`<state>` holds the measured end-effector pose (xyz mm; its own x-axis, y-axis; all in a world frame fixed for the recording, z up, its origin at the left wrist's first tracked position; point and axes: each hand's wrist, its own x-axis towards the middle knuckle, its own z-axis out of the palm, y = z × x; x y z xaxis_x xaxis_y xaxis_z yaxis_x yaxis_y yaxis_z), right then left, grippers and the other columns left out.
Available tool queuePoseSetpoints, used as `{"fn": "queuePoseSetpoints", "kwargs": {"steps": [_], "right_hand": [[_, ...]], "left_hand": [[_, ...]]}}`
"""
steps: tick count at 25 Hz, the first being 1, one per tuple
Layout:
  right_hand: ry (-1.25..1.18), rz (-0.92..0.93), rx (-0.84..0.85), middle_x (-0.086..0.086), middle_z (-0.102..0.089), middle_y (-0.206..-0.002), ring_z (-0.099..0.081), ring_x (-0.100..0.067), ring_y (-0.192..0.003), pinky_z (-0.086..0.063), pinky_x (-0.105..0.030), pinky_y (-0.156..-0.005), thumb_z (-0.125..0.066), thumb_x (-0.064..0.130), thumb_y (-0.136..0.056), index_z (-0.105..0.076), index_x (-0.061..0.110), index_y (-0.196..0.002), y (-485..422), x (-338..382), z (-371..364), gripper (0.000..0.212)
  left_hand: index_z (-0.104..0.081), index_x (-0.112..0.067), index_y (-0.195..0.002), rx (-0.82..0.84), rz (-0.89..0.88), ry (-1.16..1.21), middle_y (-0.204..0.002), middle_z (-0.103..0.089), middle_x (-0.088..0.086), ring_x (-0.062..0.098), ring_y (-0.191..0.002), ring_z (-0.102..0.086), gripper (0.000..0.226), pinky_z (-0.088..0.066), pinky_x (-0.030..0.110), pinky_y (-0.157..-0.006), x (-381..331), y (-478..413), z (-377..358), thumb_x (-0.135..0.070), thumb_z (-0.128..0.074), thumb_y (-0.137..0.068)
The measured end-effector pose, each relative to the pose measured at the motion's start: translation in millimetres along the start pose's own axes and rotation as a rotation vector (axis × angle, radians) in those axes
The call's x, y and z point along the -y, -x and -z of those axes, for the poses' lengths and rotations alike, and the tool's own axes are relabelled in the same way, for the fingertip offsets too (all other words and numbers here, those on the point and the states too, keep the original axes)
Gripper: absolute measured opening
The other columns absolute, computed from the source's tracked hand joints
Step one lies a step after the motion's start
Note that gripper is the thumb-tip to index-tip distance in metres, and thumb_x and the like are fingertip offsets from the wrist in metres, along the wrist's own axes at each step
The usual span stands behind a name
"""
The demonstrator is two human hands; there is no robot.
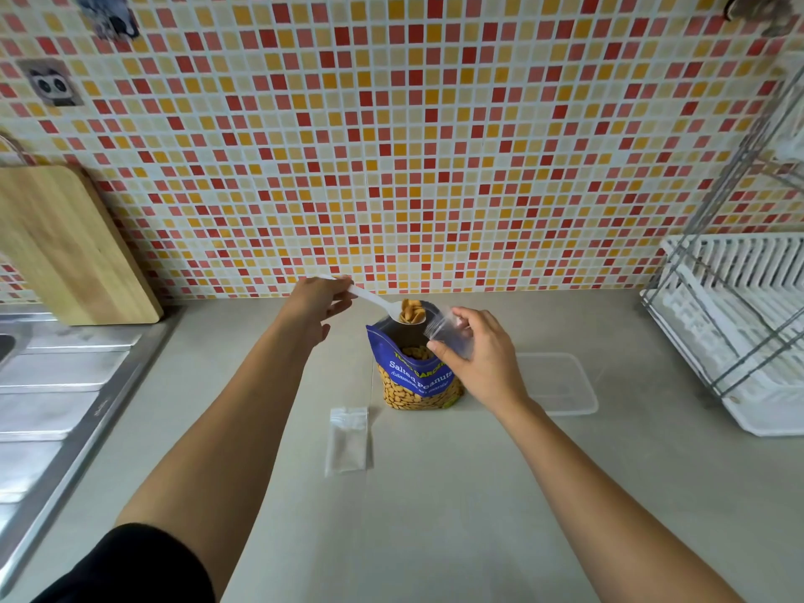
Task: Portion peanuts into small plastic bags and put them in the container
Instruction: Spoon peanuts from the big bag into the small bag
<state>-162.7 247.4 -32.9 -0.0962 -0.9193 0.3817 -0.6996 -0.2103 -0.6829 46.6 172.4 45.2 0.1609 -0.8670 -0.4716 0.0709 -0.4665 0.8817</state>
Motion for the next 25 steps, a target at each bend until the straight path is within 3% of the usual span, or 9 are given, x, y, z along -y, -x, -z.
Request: {"fn": "queuePoseSetpoints", "kwargs": {"steps": [3, 6, 8, 9, 12, 15, 20, 23, 25], "right_hand": [[-0.013, 0.003, -0.007, -0.005, -0.059, -0.106, -0.055, -0.017, -0.097, -0.046, -0.026, -0.078, -0.073, 0.041, -0.076, -0.055, 0.011, -0.122, -1.9, 2.2, -3.9, 0.058], [-0.038, -0.006, -0.017, -0.004, -0.06, -0.107, -0.054, -0.014, -0.097, -0.045, -0.025, -0.079, -0.073, 0.04, -0.075, -0.055, 0.011, -0.121, -2.0, 5.0, -6.0, 0.057], [-0.063, -0.017, -0.027, -0.003, -0.06, -0.108, -0.052, -0.012, -0.097, -0.045, -0.024, -0.08, -0.073, 0.04, -0.075, -0.055, 0.011, -0.121, -1.6, 6.1, -6.4, 0.057], [-0.078, -0.024, -0.032, -0.002, -0.06, -0.108, -0.051, -0.01, -0.097, -0.045, -0.024, -0.08, -0.073, 0.039, -0.075, -0.055, 0.011, -0.121, -1.3, 6.8, -6.4, 0.057], [-0.136, -0.055, -0.06, -0.002, -0.06, -0.111, -0.053, -0.011, -0.099, -0.043, -0.022, -0.079, -0.075, 0.038, -0.075, -0.056, 0.011, -0.12, -0.4, 9.7, -8.0, 0.056], [-0.222, -0.073, -0.096, 0.0, -0.059, -0.113, -0.054, -0.011, -0.101, -0.046, -0.023, -0.083, -0.074, 0.037, -0.075, -0.056, 0.012, -0.121, -0.9, 14.9, -10.3, 0.055], [-0.348, -0.128, -0.141, 0.011, -0.054, -0.108, -0.054, -0.003, -0.097, -0.041, -0.002, -0.075, -0.073, 0.036, -0.078, -0.054, 0.016, -0.122, -4.3, 26.1, -10.6, 0.052], [-0.408, -0.15, -0.159, 0.011, -0.053, -0.112, -0.055, -0.004, -0.101, -0.047, -0.008, -0.074, -0.07, 0.037, -0.079, -0.051, 0.017, -0.126, -5.8, 30.1, -11.1, 0.054], [-0.424, -0.157, -0.164, 0.011, -0.053, -0.113, -0.055, -0.006, -0.101, -0.049, -0.009, -0.072, -0.069, 0.037, -0.08, -0.05, 0.017, -0.126, -6.2, 31.8, -11.7, 0.054]], "left_hand": [[-0.054, -0.018, -0.097, 0.013, -0.02, -0.011, -0.099, -0.068, -0.002, 0.01, -0.087, -0.063, 0.013, -0.034, 0.036, -0.086, -7.2, 5.9, -2.5, -0.023, -0.062, -0.089], [-0.052, -0.02, -0.083, 0.014, -0.041, -0.051, -0.093, -0.068, -0.003, 0.011, -0.088, -0.063, 0.012, -0.034, 0.039, -0.096, -11.0, 11.3, -7.0, -0.022, -0.062, -0.089], [-0.053, -0.018, -0.084, 0.013, -0.065, -0.09, -0.094, -0.068, -0.003, 0.01, -0.084, -0.063, 0.01, -0.035, 0.041, -0.101, -13.5, 15.4, -11.2, -0.022, -0.062, -0.089], [-0.054, -0.016, -0.089, 0.015, -0.09, -0.114, -0.098, -0.067, -0.001, 0.009, -0.081, -0.062, 0.009, -0.038, 0.038, -0.098, -15.4, 18.1, -13.9, -0.021, -0.061, -0.09], [-0.053, -0.011, -0.102, 0.026, -0.224, -0.215, -0.106, -0.065, 0.004, 0.011, -0.083, -0.061, 0.013, -0.042, 0.02, -0.066, -26.0, 29.5, -22.7, -0.019, -0.057, -0.092], [-0.059, -0.009, -0.099, 0.049, -0.438, -0.396, -0.101, -0.065, 0.007, 0.016, -0.084, -0.06, 0.013, -0.042, 0.021, -0.066, -38.2, 40.4, -31.5, -0.019, -0.054, -0.094], [-0.065, -0.007, -0.095, -0.004, -0.748, -0.791, -0.085, -0.066, 0.007, 0.013, -0.059, -0.054, 0.024, -0.045, 0.025, -0.053, -58.7, 58.6, -50.0, -0.027, -0.053, -0.093], [-0.065, -0.009, -0.093, -0.079, -0.896, -0.961, -0.079, -0.065, 0.006, 0.02, -0.064, -0.06, 0.027, -0.053, 0.035, -0.063, -65.0, 67.2, -58.2, -0.033, -0.052, -0.093], [-0.064, -0.009, -0.093, -0.11, -0.94, -0.949, -0.078, -0.064, 0.005, 0.019, -0.063, -0.058, 0.026, -0.051, 0.032, -0.061, -69.8, 71.5, -58.2, -0.032, -0.052, -0.093]]}}
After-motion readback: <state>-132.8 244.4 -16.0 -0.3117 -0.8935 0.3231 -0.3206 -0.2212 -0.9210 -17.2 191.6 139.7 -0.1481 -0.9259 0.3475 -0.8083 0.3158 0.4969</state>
